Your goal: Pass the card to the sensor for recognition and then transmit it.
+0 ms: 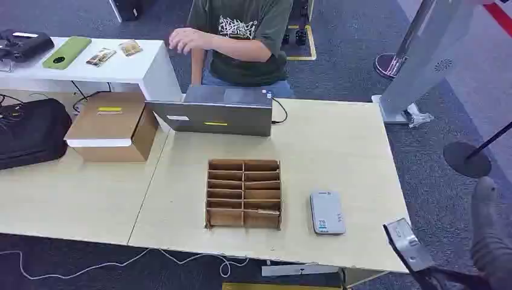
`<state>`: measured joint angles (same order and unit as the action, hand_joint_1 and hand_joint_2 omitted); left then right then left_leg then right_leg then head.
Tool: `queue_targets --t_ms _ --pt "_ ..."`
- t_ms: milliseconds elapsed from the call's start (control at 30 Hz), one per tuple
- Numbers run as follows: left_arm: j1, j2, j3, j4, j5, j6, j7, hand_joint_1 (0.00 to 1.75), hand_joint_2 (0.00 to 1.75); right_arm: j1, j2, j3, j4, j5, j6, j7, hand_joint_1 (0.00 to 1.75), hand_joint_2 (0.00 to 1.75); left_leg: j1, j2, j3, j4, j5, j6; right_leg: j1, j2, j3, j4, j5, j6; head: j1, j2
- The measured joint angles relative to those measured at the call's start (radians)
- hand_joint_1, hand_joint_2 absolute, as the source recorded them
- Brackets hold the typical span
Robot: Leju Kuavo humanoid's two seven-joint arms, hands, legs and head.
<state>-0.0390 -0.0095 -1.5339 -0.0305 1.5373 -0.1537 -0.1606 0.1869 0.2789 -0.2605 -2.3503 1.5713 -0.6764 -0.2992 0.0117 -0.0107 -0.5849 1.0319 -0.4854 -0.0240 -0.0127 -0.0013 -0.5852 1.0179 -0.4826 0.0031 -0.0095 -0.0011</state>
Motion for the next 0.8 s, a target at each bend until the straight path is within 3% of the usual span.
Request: queue_targets --t_ms 233,300,400,567,800 --pt "0.000 0.003 0.000 0.000 0.007 -0.011 -0.002 0.00 0.00 0.027 0.004 -0.091 0.044 0.002 0.000 -0.232 0.00 1.75 0.000 0.000 0.000 0.000 0.000 0.000 0.000 0.000 0.000 0.000 0.000 0.000 0.000 0.000" --pt "0.002 0.004 0.000 0.000 0.010 -0.017 -0.002 0.00 0.00 0.052 0.012 -0.150 0.092 0.002 0.000 -0.252 0.00 1.75 0.000 0.000 -0.001 0.000 0.000 0.000 0.000 -0.001 0.000 0.000 0.000 0.000 0.000 0.000" --pt "0.003 0.004 0.001 0.000 0.010 -0.017 -0.004 0.00 0.00 0.071 0.018 -0.181 0.145 0.000 0.000 -0.233 0.00 1.75 0.000 0.001 0.000 0.000 -0.001 0.000 0.000 0.000 0.000 0.000 0.000 0.000 -0.001 0.000" --pt "0.004 0.004 0.002 0.000 0.013 -0.013 -0.006 0.00 0.00 0.085 0.026 -0.180 0.208 0.000 0.000 -0.104 0.00 1.75 0.000 0.000 0.000 0.000 -0.001 0.000 0.000 0.000 0.000 0.000 0.000 0.000 -0.001 0.000" --pt "0.004 0.003 0.002 0.000 0.012 -0.010 -0.006 0.00 0.00 0.101 0.031 -0.155 0.244 0.000 0.000 -0.043 0.00 1.75 0.000 0.001 0.000 0.000 -0.001 0.000 0.000 0.000 0.000 0.000 0.000 0.000 -0.001 0.000"
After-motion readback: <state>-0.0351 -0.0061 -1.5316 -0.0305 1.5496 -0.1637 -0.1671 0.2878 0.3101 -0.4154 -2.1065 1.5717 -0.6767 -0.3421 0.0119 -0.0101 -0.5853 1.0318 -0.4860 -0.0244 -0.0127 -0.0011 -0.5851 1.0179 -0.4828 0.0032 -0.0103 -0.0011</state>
